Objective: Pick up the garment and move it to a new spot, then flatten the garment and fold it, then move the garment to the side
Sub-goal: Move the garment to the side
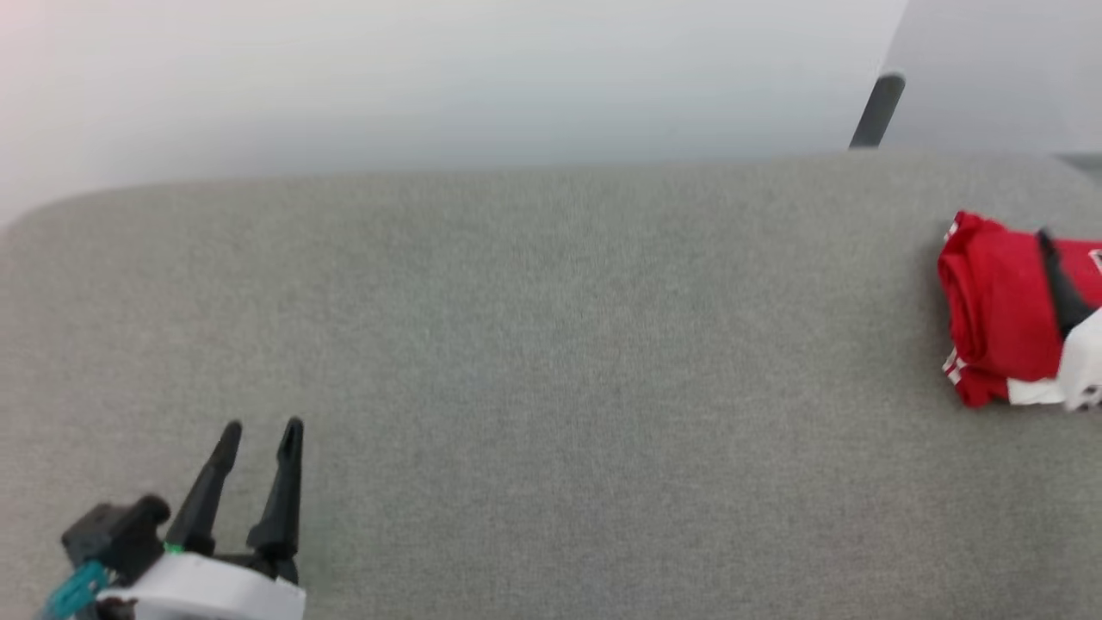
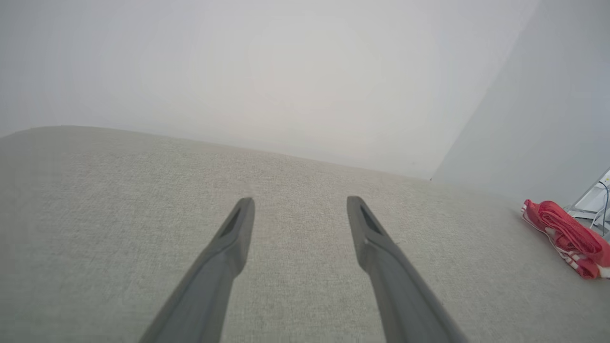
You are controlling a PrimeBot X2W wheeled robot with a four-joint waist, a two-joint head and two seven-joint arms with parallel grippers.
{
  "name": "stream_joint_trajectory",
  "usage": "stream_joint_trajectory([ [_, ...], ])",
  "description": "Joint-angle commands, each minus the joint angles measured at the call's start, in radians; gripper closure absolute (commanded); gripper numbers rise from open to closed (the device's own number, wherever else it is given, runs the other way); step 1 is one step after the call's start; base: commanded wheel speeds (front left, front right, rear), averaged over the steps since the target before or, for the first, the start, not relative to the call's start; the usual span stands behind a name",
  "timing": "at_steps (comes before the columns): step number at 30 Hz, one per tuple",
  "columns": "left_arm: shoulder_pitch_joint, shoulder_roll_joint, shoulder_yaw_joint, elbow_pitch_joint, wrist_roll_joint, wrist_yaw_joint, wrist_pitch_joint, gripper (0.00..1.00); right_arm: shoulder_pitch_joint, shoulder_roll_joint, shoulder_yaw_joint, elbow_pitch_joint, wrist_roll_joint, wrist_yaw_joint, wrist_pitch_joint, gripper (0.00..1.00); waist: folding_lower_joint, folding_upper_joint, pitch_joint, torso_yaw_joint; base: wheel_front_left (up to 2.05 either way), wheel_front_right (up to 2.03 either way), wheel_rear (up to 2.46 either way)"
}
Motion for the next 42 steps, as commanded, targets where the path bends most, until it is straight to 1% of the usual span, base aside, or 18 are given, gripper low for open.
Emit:
stream_joint_trajectory([
  [1,0.020,-0.001,0.007,0.001,0.006,0.003,0.000,0.00,0.033,0.009,-0.011,-0.012,0.013,-0.001,-0.008,0.00,0.0000,0.0000,-0.079,0.001,0.00,0.00,0.00],
  [9,0.119,-0.010,0.087,-0.039,0.017,0.025,0.001,0.00,0.224,0.067,-0.117,-0.161,0.013,-0.001,-0.021,0.00,0.0000,0.0000,-0.146,-0.001,0.00,0.00,0.00],
  [16,0.188,-0.024,0.148,-0.072,0.030,0.019,0.001,0.00,0.404,0.117,-0.251,-0.336,-0.030,-0.001,-0.022,0.00,0.0000,0.0000,-0.169,0.005,0.00,0.00,0.00],
  [22,0.220,-0.040,0.187,-0.085,0.039,0.009,0.001,0.00,0.540,0.174,-0.335,-0.452,-0.070,-0.001,-0.022,0.00,0.0000,0.0000,-0.181,0.016,0.00,0.00,0.00],
  [33,0.250,-0.055,0.225,-0.077,0.044,-0.002,0.001,0.00,0.727,0.285,-0.427,-0.613,-0.127,-0.001,0.003,0.00,0.0000,0.0000,-0.189,0.027,0.00,0.00,0.00],
  [38,0.256,-0.060,0.234,-0.075,0.046,-0.006,0.001,0.00,0.780,0.317,-0.453,-0.674,-0.142,-0.001,0.017,0.00,0.0000,0.0000,-0.188,0.025,0.00,0.00,0.00],
  [42,0.259,-0.058,0.233,-0.078,0.048,-0.008,0.001,0.00,0.803,0.331,-0.467,-0.708,-0.151,-0.001,0.029,0.00,0.0000,0.0000,-0.187,0.023,0.00,0.00,0.00],
])
